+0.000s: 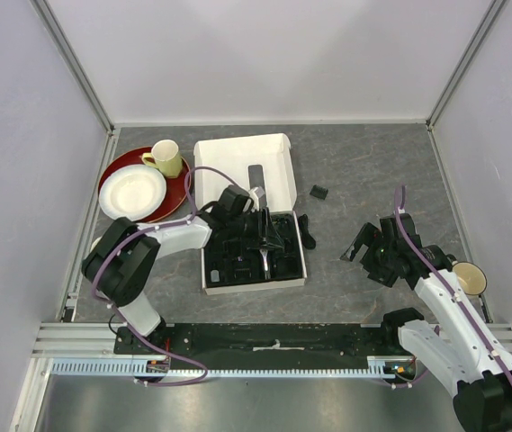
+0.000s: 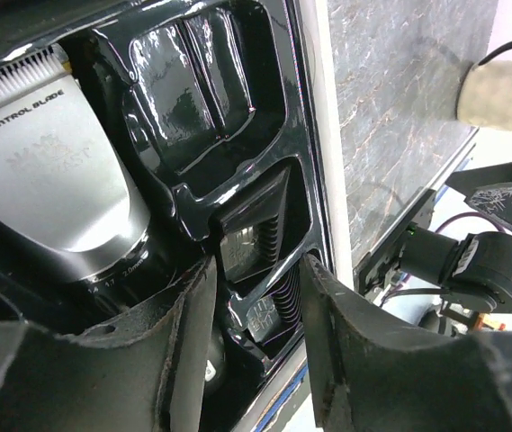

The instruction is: Sort the hair-cutting tools

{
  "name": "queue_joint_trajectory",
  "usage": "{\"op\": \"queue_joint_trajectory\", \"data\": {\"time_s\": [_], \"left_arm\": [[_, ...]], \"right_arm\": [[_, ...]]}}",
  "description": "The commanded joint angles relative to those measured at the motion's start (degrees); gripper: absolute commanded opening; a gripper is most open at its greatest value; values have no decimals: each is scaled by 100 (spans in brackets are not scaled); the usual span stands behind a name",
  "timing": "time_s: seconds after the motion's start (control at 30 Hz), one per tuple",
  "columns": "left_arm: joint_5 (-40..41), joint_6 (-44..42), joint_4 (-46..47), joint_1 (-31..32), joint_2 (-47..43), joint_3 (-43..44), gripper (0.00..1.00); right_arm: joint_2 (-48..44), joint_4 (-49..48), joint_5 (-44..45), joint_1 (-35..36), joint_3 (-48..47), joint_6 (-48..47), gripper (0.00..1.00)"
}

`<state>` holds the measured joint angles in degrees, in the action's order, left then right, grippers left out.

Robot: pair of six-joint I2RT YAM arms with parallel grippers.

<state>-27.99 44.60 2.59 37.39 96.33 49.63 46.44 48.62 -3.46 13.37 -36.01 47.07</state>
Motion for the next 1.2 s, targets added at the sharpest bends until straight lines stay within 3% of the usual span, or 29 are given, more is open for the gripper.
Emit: {"op": "queue_joint_trajectory", "data": {"time_s": [0.0, 0.17, 0.33, 0.47, 0.73, 1.17], "left_arm": [[495, -610, -697, 6, -317, 345, 50], [707, -786, -1015, 6, -651, 487, 51], [453, -734, -778, 32, -739, 487, 42], [294, -602, -471, 120, -520, 548, 36], [259, -487, -101, 252, -27, 794, 36], [637, -725, -690, 445, 641, 1093, 34]], "right_arm": [[-82, -11, -40, 8, 15, -22, 98], [-108, -11, -32, 8, 50, -5, 98], [-73, -28, -31, 8, 59, -5, 98], [-64, -54, 12, 8, 68, -14, 98], [-29, -81, 12, 8, 147, -5, 98], [23, -107, 91, 8, 112, -22, 97]]}}
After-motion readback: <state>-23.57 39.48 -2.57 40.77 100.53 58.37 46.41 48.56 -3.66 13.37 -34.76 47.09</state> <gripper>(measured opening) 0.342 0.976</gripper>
